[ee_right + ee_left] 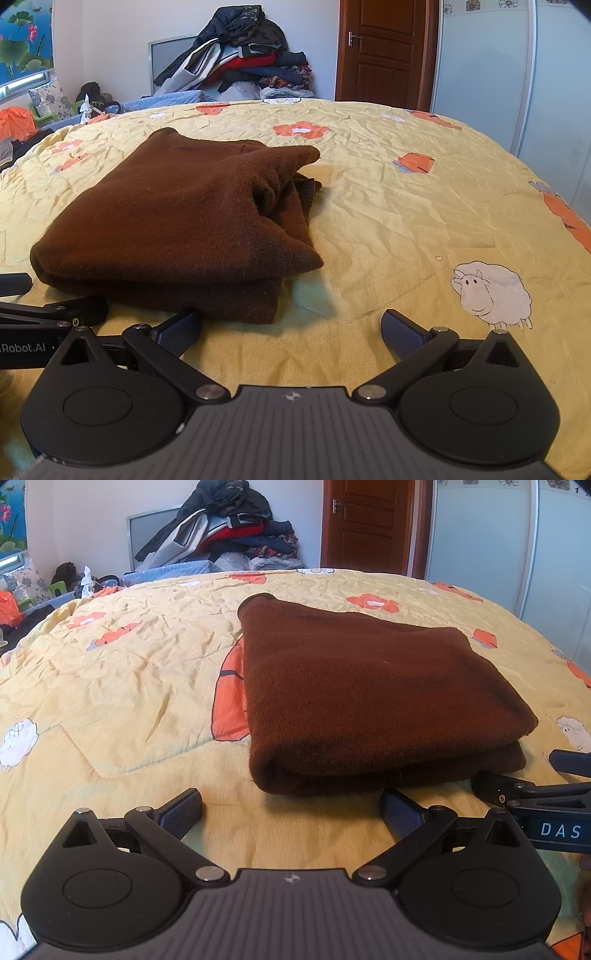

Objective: Fold small clothes

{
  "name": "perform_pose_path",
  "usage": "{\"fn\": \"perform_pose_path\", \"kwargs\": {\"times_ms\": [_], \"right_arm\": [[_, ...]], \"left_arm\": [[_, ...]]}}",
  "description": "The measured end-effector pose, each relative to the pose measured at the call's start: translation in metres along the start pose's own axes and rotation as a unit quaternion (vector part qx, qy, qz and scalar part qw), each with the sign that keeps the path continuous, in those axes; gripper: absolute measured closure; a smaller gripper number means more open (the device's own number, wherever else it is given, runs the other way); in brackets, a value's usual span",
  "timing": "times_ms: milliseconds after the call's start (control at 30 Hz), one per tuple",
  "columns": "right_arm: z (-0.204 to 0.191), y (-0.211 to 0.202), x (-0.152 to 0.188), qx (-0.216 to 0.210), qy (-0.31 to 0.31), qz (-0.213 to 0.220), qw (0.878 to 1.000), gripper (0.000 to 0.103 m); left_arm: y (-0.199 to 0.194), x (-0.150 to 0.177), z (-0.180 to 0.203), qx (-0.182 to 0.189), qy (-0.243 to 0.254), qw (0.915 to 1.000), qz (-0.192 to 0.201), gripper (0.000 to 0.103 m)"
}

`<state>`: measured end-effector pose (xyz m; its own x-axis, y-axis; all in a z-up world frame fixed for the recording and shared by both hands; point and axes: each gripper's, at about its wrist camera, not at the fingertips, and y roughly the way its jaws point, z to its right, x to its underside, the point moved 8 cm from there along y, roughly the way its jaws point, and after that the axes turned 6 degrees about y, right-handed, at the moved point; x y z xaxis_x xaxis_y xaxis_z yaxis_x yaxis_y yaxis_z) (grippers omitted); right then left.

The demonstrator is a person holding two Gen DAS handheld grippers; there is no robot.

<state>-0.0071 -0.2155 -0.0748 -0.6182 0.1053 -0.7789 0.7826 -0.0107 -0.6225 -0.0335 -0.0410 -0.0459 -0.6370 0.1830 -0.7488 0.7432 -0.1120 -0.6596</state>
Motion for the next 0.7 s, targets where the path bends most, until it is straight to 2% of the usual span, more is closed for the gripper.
{"fn": "perform_pose_path", "kwargs": {"times_ms": [700], "right_arm": [[-0.0001,0.0003,-0.0002,0.0,0.0,0.0,1.0,0.0]], "left_arm": [[-0.0026,0.0018,0.0017,-0.003,0.0,0.9999,0.01,0.0]]}}
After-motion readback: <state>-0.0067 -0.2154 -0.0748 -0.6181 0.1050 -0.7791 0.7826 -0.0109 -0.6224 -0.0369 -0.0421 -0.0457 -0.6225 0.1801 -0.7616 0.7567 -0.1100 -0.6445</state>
